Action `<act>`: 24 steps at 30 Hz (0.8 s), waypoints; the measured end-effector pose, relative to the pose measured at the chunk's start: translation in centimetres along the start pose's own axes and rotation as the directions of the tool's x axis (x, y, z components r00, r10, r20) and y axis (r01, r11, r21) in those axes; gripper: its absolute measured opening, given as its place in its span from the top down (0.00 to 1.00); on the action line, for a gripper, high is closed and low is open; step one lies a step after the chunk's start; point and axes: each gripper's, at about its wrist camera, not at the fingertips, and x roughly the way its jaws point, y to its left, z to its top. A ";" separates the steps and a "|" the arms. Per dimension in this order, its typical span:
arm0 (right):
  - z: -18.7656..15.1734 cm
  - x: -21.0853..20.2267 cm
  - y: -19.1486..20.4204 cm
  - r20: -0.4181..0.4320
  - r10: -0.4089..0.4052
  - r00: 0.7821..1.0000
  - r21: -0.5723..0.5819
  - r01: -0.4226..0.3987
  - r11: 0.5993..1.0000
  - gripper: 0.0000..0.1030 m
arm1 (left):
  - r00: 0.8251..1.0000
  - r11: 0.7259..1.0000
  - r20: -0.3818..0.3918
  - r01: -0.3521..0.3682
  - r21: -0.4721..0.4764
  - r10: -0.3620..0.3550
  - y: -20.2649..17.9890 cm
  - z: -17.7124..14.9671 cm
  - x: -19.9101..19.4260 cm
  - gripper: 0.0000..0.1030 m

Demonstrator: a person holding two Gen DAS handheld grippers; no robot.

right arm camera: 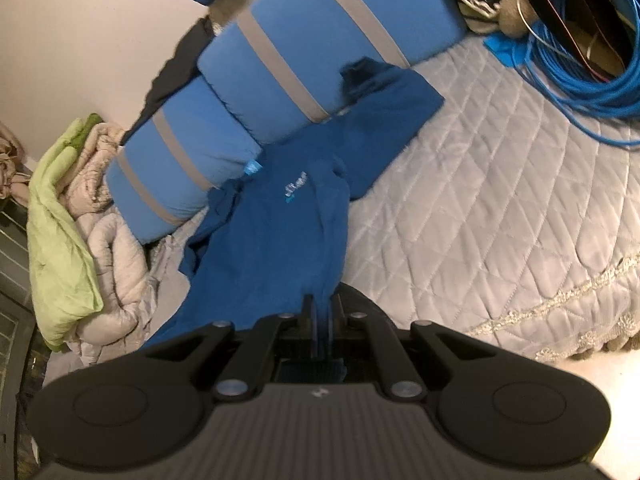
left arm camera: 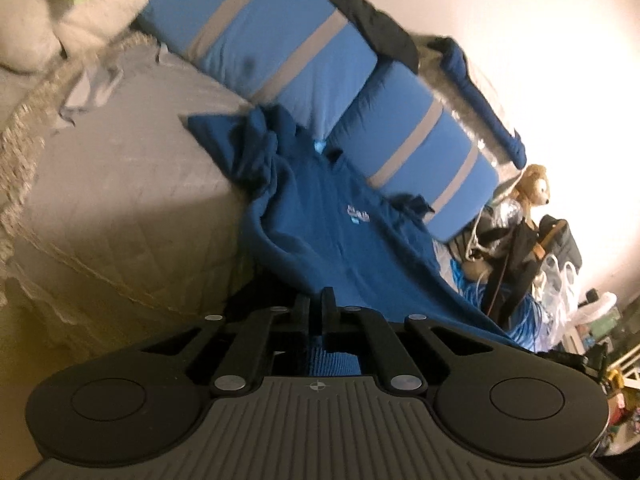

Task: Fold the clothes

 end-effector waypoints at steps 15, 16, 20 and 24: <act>-3.6 -1.8 -1.1 -0.068 -0.049 0.996 0.090 0.055 0.994 0.96 | 0.986 0.987 -0.136 -0.116 -0.108 0.101 3.6 -3.9 0.9 0.95; -4.0 -1.2 -1.8 -0.084 -0.063 0.995 0.106 0.071 0.992 0.96 | 0.983 0.985 -0.149 -0.125 -0.115 0.107 3.9 -4.3 1.5 0.95; -5.0 -0.1 -3.6 -0.116 -0.087 0.989 0.145 0.103 0.984 0.96 | 0.979 0.982 -0.171 -0.131 -0.136 0.107 4.7 -4.9 2.6 0.94; -5.2 0.1 -3.7 -0.122 -0.099 0.988 0.126 0.114 0.985 0.96 | 0.984 0.987 -0.149 -0.115 -0.115 0.097 4.6 -4.7 2.3 0.90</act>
